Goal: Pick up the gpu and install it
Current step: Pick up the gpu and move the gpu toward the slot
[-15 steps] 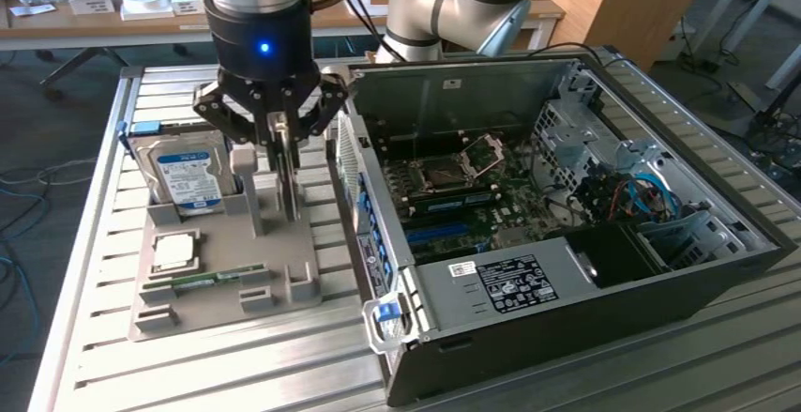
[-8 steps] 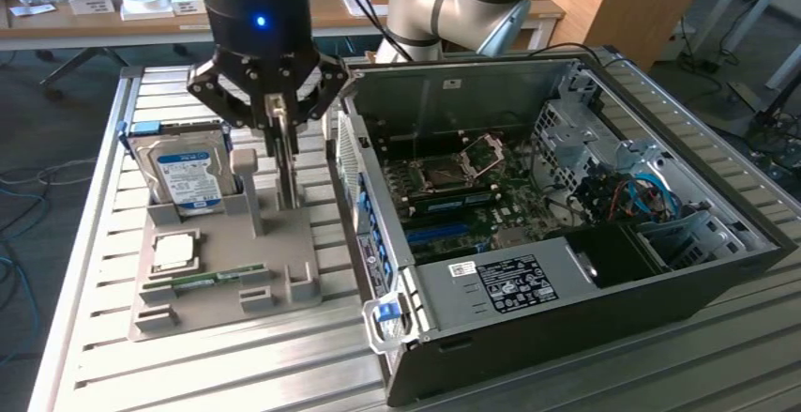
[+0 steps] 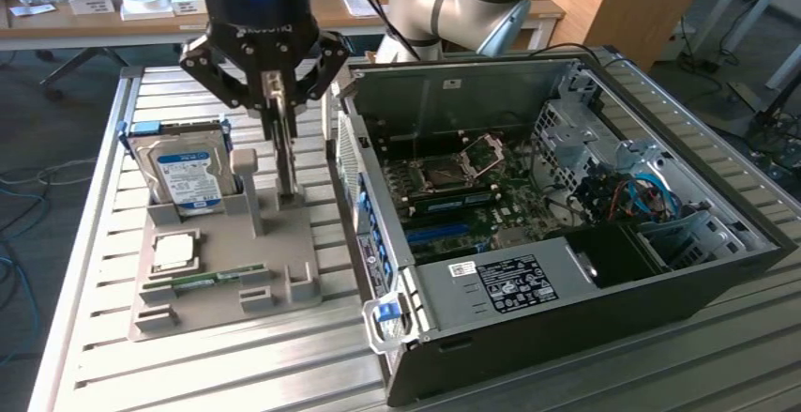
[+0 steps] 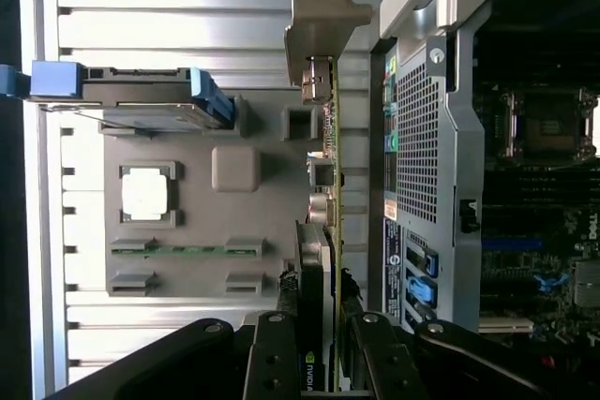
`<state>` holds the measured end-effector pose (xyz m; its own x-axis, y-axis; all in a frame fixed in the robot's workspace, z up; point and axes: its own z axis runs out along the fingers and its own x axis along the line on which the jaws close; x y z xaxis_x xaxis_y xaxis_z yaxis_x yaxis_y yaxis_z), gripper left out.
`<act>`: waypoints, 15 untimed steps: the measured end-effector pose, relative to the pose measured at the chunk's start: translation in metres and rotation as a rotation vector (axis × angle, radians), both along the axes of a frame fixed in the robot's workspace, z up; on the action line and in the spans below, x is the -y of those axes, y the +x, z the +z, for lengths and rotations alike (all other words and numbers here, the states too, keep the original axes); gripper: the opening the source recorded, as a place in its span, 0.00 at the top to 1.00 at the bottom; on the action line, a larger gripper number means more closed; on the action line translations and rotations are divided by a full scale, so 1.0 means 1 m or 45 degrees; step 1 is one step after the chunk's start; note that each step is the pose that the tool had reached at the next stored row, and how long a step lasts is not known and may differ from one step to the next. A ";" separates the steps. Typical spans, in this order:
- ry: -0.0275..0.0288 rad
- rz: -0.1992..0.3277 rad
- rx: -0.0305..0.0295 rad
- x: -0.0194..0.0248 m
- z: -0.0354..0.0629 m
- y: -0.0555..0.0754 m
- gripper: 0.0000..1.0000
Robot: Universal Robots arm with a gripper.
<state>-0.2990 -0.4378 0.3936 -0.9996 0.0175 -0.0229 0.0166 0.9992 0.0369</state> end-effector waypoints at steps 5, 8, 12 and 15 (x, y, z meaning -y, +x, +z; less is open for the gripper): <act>0.0000 0.000 0.0000 0.0000 0.0092 0.000 0.73; 0.0000 0.000 0.0001 0.0000 0.0130 0.000 0.73; 0.0000 0.000 0.0001 0.0000 0.0136 0.000 0.73; -0.0001 0.000 0.0000 0.0000 0.0137 0.000 0.73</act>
